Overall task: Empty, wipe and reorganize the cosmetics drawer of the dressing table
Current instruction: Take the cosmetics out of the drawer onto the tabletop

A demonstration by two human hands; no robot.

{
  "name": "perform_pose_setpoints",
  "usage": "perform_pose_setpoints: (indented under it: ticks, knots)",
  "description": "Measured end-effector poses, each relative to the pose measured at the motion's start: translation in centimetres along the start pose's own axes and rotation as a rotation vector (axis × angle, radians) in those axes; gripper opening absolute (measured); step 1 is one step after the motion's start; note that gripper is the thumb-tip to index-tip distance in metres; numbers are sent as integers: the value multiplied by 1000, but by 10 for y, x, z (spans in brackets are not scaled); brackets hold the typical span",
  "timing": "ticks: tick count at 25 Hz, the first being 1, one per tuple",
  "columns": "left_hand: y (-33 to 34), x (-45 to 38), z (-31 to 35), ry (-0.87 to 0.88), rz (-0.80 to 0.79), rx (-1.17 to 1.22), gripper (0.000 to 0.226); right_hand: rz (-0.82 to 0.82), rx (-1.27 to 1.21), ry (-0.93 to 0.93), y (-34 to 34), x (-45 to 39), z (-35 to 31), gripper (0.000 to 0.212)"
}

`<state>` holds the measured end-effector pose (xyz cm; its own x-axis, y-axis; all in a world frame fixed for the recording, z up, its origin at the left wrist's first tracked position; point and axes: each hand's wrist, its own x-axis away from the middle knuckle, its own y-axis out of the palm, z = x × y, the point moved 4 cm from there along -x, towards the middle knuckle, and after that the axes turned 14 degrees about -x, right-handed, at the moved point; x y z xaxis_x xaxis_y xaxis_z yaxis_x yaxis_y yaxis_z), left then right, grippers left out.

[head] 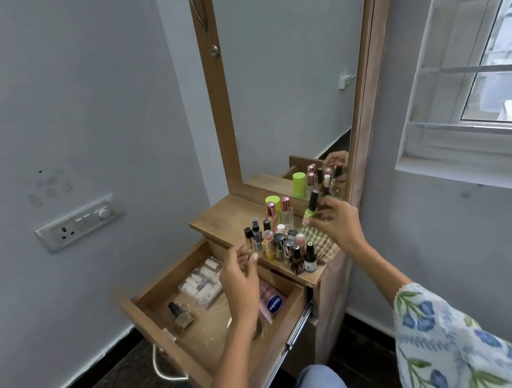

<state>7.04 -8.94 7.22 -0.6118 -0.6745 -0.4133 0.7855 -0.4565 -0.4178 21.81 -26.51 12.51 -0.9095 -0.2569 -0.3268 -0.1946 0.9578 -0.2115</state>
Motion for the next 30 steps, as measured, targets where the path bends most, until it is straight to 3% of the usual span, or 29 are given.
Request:
perform_pose_setpoints:
  ticks: [4, 11, 19, 24, 27, 30]
  knots:
    - [-4, 4, 0, -14, 2, -32, 24, -128, 163, 36, 20, -18, 27, 34]
    - [-6, 2, -1, -6, -3, -68, 24, -200, 305, -42, 41, -28, 31, 23]
    - [-11, 4, -2, 6, -16, -77, 25, -203, 291, -32, 45, -28, 29, 21]
    - [-24, -1, -7, 20, -61, -105, 27, -132, 189, 101, 28, -22, 13, 25]
    - [-49, -10, -27, 26, -57, -159, 29, 6, 184, -17, 28, -3, -16, 18]
    - [-85, -21, -53, -13, -44, -195, 27, -49, 190, -290, 63, 32, -52, 15]
